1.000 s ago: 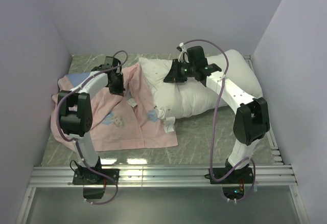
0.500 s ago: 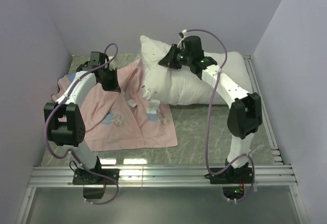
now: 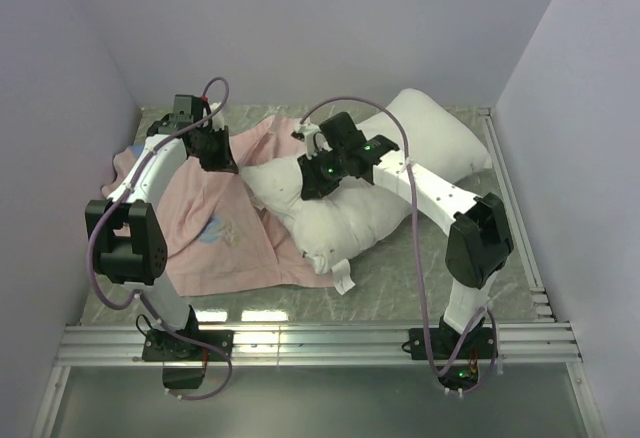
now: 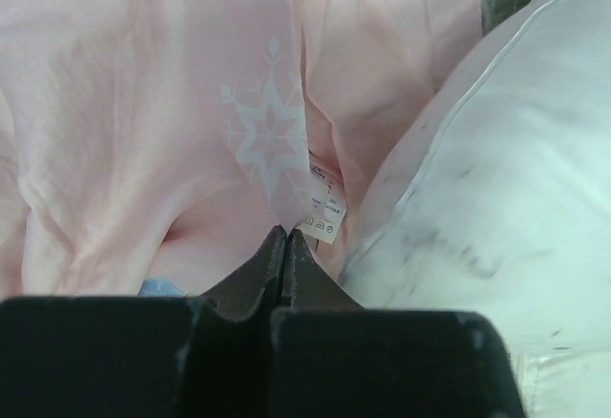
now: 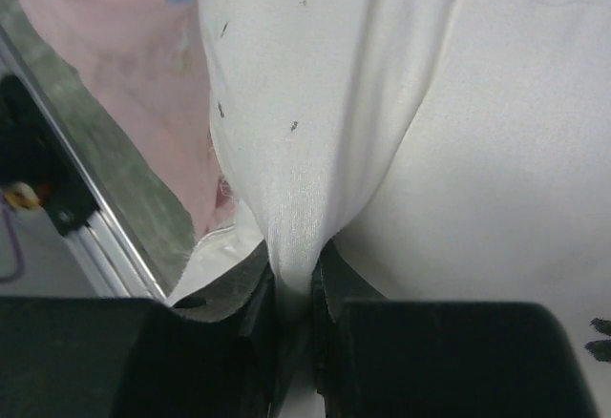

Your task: Put the pillow into the pillowcase

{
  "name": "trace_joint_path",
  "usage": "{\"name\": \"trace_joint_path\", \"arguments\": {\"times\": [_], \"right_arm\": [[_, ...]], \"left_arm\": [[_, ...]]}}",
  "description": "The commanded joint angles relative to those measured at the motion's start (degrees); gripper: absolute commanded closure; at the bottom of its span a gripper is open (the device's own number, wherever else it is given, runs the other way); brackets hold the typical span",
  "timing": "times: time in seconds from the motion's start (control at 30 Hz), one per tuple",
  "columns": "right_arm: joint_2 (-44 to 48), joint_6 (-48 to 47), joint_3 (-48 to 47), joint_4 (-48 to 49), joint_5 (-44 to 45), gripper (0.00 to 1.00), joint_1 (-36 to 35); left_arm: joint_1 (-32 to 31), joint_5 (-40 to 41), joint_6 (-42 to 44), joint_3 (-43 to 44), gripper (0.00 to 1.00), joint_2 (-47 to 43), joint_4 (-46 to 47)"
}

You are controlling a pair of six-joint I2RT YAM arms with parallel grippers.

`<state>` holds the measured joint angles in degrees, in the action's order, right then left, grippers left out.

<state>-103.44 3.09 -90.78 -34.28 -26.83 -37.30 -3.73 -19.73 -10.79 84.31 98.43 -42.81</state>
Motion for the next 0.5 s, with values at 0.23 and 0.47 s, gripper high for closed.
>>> {"name": "trace_joint_path", "arguments": {"times": [0.23,0.47], "right_arm": [[-8.7,-14.5,-12.5,-12.8,6.9,1.0,-2.9],[-18.3,-15.3,-24.9,-18.6,9.3,1.0,-3.5]], "left_arm": [[0.3,-5.1,0.9,1.1,1.0,-2.6,1.1],[0.3,-6.9,2.2,0.1,1.0,-4.7,0.9]]}}
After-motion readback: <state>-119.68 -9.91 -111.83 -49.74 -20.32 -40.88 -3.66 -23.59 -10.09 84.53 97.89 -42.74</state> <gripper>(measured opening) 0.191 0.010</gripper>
